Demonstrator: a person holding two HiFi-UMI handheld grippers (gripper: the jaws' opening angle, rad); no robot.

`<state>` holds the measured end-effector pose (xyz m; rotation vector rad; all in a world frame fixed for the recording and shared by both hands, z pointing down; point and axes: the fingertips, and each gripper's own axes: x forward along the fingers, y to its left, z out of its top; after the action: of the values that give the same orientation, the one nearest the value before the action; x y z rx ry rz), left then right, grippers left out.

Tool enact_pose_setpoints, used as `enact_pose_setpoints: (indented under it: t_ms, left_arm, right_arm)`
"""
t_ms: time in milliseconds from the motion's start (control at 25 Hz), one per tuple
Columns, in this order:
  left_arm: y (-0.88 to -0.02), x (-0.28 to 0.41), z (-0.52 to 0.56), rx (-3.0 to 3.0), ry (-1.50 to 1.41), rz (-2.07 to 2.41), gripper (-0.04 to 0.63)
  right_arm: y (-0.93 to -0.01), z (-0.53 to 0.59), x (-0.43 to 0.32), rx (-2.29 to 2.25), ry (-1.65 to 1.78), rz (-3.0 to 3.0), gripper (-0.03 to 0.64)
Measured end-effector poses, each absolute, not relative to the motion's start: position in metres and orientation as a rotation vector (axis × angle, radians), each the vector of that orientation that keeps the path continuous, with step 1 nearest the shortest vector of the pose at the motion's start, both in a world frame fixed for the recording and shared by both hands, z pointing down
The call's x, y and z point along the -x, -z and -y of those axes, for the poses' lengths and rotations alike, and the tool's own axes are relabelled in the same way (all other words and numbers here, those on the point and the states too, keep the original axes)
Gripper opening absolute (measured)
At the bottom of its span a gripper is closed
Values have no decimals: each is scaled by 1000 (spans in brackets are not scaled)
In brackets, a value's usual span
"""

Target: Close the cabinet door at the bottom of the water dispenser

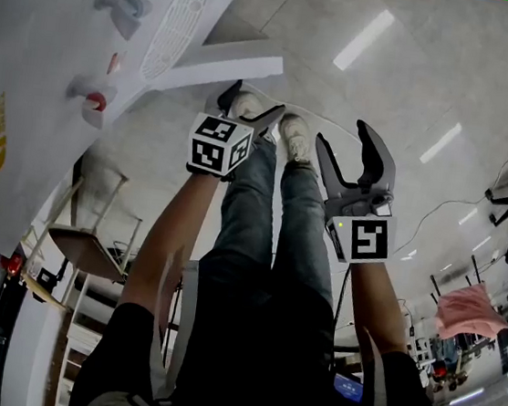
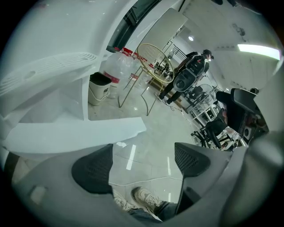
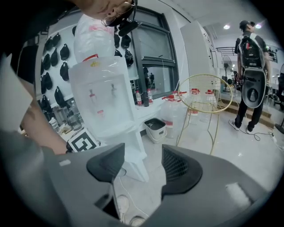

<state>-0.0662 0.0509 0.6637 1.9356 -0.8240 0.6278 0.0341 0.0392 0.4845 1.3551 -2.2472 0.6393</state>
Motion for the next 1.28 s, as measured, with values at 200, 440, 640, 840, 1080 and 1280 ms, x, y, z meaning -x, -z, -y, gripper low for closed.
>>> enact_pose_setpoints:
  t_ms: [200, 440, 640, 840, 1080, 1280]
  left_arm:
    - [-660, 72, -39, -1945, -633, 798, 449]
    - [-659, 82, -19, -1954, -624, 808, 449]
    - [-659, 89, -5, -1940, -617, 844, 449]
    - [-659, 92, 5, -1914, -591, 901, 449]
    - [-668, 82, 25, -1880, -552, 982, 449]
    - [-672, 78, 36, -1835, -525, 1042, 449]
  right_arm:
    - [-478, -28, -29, -1384, -625, 2228, 258]
    - [-475, -10, -23, -1412, -612, 2224, 256]
    - [-472, 9, -24, -1405, -597, 2242, 255]
    - [-477, 27, -19, -1343, -588, 2282, 252]
    - [-486, 52, -30, -1271, -575, 2322, 251]
    - [-493, 67, -37, -1203, -570, 2349, 250]
